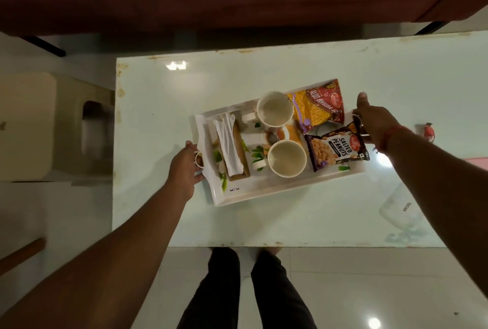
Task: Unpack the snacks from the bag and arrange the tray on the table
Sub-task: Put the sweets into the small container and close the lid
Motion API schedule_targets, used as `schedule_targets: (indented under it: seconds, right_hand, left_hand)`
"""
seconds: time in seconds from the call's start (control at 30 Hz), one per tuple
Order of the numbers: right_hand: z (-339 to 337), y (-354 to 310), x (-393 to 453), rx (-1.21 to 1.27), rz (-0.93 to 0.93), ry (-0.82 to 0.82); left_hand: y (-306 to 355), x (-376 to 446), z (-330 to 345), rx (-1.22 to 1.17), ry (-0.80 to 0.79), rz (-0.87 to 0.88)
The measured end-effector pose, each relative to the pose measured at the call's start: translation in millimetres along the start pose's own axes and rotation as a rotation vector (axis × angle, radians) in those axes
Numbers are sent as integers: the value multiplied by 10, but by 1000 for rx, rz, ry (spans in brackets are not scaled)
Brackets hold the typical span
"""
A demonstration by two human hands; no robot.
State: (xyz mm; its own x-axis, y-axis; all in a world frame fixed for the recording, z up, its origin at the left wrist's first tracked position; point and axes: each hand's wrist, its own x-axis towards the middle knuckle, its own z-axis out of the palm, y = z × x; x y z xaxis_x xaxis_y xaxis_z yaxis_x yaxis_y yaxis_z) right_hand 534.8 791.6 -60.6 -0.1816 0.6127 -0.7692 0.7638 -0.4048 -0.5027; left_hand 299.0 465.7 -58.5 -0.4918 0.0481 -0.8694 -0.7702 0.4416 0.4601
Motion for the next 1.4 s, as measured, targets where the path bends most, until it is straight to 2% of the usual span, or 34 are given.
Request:
schedule_targets:
  seconds: [0.2, 0.43, 0.97, 1.07, 1.13, 1.2, 1.3, 1.4]
  right_hand:
    - [-7, 76, -43, 9, -9, 27]
    - [-73, 121, -36, 14, 9, 110]
    - [-54, 167, 84, -86, 5, 165]
    - [-33, 157, 83, -127, -29, 193]
    - [-38, 194, 97, -159, -56, 241]
    - [-60, 249, 52, -191, -71, 313]
    - [-96, 336, -117, -261, -61, 354]
    - [-189, 418, -355, -334, -67, 354]
  left_hand:
    - [312, 49, 212, 11, 7, 68]
    - [755, 180, 500, 179, -33, 95]
    - [584, 204, 472, 229, -21, 51]
    - [610, 228, 453, 305, 4, 78]
    - [635, 209, 423, 524, 54, 241]
    - [653, 149, 377, 801, 176, 529]
    - [723, -32, 388, 798, 253, 846]
    - [826, -338, 640, 812, 177, 1103]
